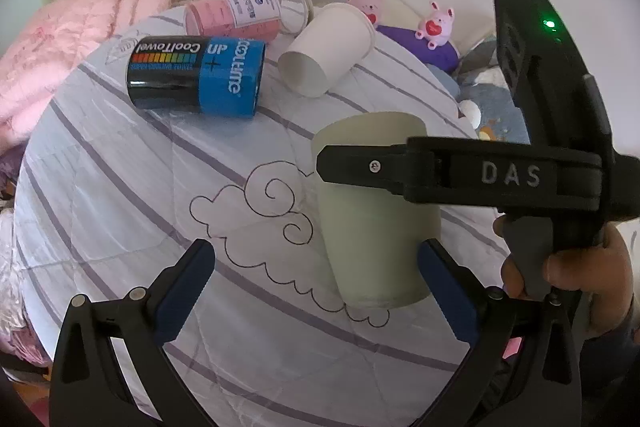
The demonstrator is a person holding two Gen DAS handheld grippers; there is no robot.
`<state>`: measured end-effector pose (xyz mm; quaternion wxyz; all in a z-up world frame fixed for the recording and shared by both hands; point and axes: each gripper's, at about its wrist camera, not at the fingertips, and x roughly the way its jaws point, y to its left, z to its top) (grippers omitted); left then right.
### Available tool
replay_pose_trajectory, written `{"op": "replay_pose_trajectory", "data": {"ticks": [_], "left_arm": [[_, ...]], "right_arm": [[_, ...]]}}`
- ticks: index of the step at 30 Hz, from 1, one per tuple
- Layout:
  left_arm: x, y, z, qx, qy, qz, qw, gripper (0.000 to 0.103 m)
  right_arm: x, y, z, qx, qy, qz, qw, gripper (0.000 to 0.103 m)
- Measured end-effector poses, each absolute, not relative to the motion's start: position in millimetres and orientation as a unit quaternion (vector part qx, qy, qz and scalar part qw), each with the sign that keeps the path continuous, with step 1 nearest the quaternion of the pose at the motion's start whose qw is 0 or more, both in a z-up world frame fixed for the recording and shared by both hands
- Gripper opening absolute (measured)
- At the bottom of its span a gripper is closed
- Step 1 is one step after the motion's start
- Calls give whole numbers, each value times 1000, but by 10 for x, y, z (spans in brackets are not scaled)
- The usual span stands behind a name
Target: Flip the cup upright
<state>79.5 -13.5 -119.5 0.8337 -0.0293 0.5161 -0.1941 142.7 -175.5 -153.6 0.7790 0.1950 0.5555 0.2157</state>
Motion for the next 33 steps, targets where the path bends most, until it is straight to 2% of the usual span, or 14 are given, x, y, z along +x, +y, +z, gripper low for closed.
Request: {"op": "replay_pose_trajectory", "data": {"ticks": [20,33], "left_arm": [[975,-79,-1340,-30,516,-127,847,103],[834,-134,-1422,-5,527,-131,840,103]], "right_arm": [[1364,-1648,-1119,55,421,227,876,82],[832,-1618,-1126,-12,324,223,920,82]]}}
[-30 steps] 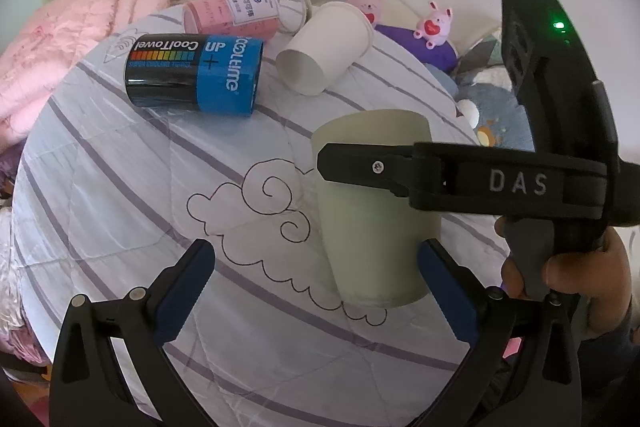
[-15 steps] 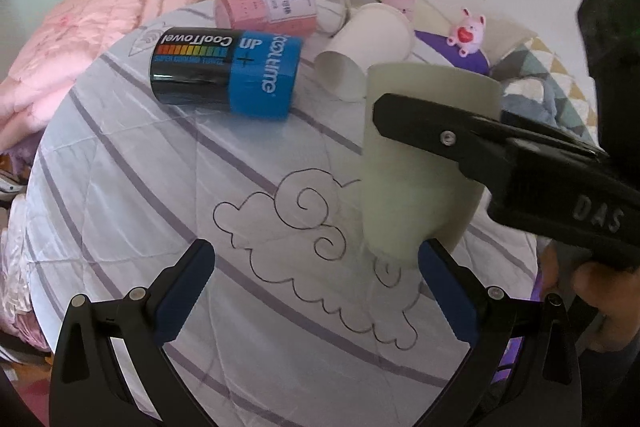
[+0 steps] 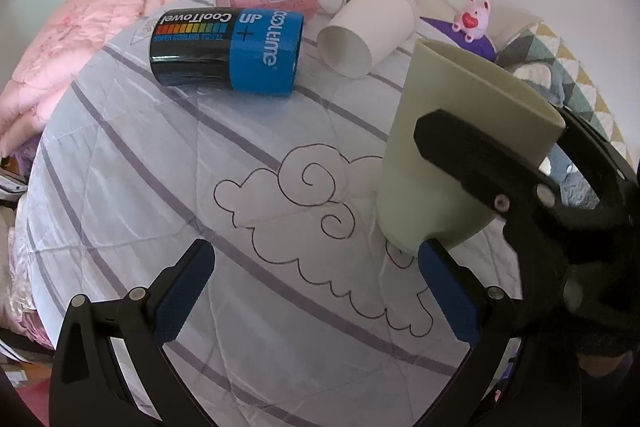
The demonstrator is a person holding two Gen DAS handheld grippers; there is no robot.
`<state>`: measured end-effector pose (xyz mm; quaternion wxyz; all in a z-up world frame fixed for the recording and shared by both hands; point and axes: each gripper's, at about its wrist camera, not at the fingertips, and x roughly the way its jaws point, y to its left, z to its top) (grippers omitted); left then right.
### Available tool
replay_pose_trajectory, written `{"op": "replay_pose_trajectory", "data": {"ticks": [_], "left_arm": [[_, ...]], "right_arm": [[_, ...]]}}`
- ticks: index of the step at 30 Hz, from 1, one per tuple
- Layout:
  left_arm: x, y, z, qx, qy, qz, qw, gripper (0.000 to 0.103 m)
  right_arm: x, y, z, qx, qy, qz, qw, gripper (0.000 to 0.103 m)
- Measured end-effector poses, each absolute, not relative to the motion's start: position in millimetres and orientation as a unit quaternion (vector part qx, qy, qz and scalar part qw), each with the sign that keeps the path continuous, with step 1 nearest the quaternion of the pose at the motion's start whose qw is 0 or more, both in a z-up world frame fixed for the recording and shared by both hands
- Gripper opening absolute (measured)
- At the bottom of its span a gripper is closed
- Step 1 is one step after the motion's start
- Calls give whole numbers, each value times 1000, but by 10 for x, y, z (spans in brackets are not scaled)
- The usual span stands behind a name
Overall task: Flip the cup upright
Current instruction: 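Lower the upright cup onto the table cover and open the left gripper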
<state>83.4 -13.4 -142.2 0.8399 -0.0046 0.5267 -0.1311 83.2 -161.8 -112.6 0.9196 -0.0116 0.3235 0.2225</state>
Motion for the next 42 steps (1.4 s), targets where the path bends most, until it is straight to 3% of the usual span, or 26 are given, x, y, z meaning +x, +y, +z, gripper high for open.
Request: {"op": "replay_pose_trajectory", "data": {"ticks": [18,42], "left_arm": [[638,-279,-1418,52,507,-120,852,103],[595,-240,-1287,46,501,-117,856,103]], "right_arm": [[544,-1643,-1197,-23,284,225,932,83],[652,-1543,-1033,-83,439,217,868,83]]}}
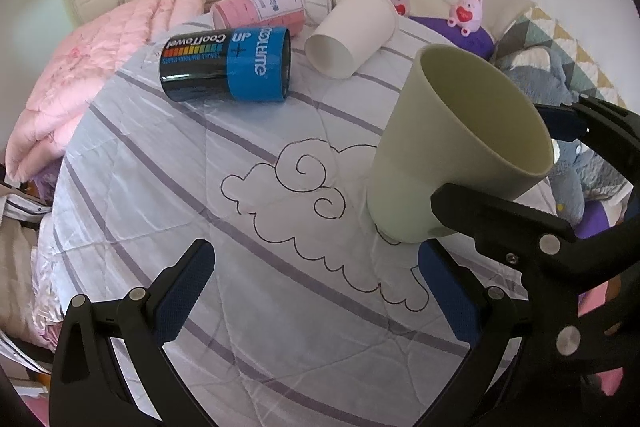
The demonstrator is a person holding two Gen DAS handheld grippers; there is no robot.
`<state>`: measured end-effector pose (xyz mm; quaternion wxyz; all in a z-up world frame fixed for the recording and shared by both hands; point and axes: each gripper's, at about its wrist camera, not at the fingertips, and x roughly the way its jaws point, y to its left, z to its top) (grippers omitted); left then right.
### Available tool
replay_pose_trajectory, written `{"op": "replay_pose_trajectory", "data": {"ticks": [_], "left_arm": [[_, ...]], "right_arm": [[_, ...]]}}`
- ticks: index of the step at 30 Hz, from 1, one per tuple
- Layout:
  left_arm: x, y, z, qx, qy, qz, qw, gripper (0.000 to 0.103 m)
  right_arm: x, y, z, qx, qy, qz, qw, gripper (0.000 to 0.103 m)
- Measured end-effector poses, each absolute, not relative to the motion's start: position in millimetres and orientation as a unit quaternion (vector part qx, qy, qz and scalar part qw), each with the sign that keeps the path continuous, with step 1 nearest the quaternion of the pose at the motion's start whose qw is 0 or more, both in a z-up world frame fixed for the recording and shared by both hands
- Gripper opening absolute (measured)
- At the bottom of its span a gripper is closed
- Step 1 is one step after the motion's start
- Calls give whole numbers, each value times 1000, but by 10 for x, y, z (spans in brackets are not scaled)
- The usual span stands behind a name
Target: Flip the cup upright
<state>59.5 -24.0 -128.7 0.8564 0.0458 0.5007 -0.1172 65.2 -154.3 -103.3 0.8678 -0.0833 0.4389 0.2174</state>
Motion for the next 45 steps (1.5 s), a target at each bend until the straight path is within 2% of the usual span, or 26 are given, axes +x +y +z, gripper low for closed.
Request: {"op": "replay_pose_trajectory", "data": {"ticks": [19,45], "left_arm": [[338,-265,-813,64,448,-119,884,103],[129,-201,-456,74,404,-107,905,103]], "right_arm": [[505,-1520,-657,-100,429,198,876,83],[280,-1640,-254,-90,394,178,897,83]]}}
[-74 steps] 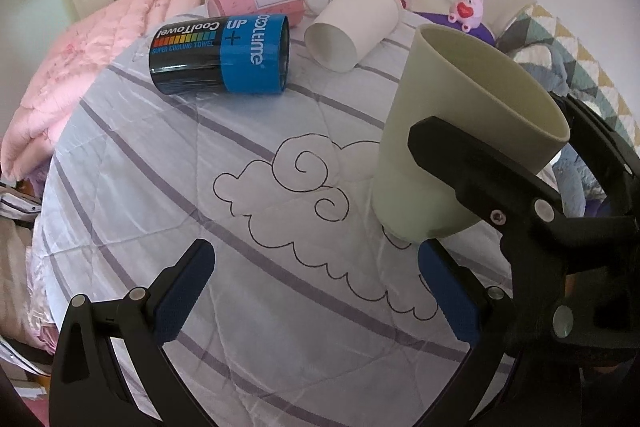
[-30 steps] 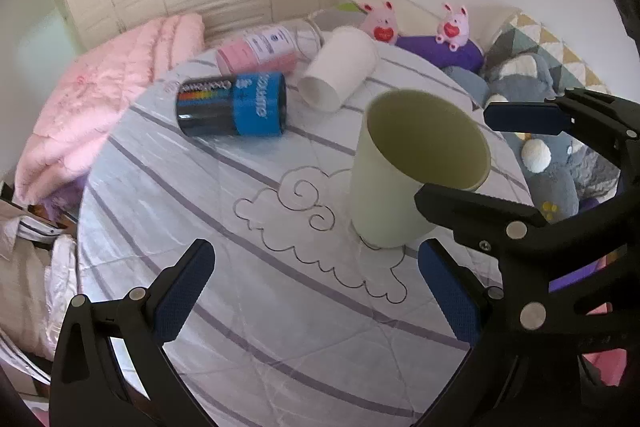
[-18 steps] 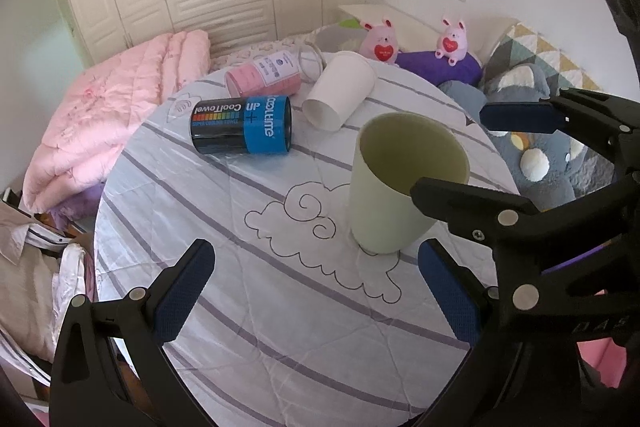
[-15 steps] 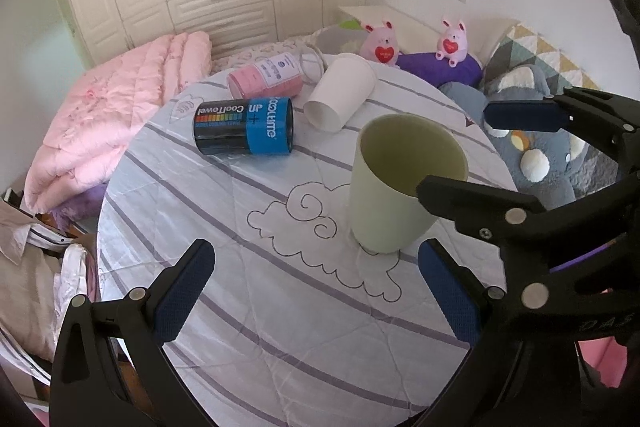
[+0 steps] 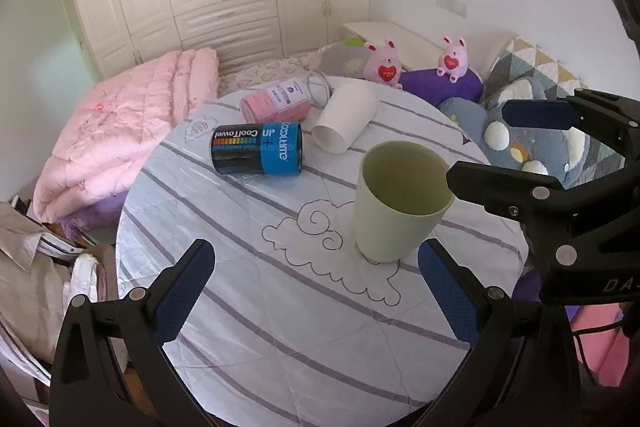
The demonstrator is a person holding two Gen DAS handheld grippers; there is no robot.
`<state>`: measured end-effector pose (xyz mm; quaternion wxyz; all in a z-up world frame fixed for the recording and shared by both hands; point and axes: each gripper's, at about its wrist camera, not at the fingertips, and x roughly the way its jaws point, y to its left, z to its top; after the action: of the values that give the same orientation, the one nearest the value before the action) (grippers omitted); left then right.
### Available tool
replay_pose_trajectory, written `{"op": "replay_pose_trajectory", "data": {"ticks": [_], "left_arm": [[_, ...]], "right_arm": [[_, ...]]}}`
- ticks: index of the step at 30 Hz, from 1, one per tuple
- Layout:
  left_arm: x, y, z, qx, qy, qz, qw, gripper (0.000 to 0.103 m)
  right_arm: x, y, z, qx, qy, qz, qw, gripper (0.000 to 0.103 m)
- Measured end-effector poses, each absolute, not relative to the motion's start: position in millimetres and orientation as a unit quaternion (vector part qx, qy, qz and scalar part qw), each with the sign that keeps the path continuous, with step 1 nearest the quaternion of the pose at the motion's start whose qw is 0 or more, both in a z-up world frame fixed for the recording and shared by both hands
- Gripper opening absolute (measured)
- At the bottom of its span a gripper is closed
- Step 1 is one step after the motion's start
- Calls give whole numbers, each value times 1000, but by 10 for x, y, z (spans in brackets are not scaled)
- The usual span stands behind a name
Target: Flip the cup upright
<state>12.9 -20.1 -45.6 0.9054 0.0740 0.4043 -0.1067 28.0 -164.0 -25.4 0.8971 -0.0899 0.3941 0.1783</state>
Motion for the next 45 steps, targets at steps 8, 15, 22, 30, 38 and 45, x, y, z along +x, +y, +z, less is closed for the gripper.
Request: {"op": "replay_pose_trajectory", "data": {"ticks": [8,15,22,30,38,45], "left_arm": [[69,-216,-284,75,367,-94,922,103],[53,-189,-126,52,319,-78,943,103],[17,-143,-74,21,281,-69,957,103],[5,-207,-123,15,274,-67,959,103],[-11,-241,-184,-9,279,-83,957,103],[-23,-218,-238,-23,284,-86,955,103]], "right_arm": [[183,-1672,-104,-87,366,174,910,83],[81,-1777,37,-66,310,155,936,83],[1,-1885,97,-55,241,125,961,88],[-52,-1976,18,-43,210,103,971,88],[-163,-2044,7,-49,177,68,981,88],[-229,-2116,-31,-48,156,30,986,88]]}}
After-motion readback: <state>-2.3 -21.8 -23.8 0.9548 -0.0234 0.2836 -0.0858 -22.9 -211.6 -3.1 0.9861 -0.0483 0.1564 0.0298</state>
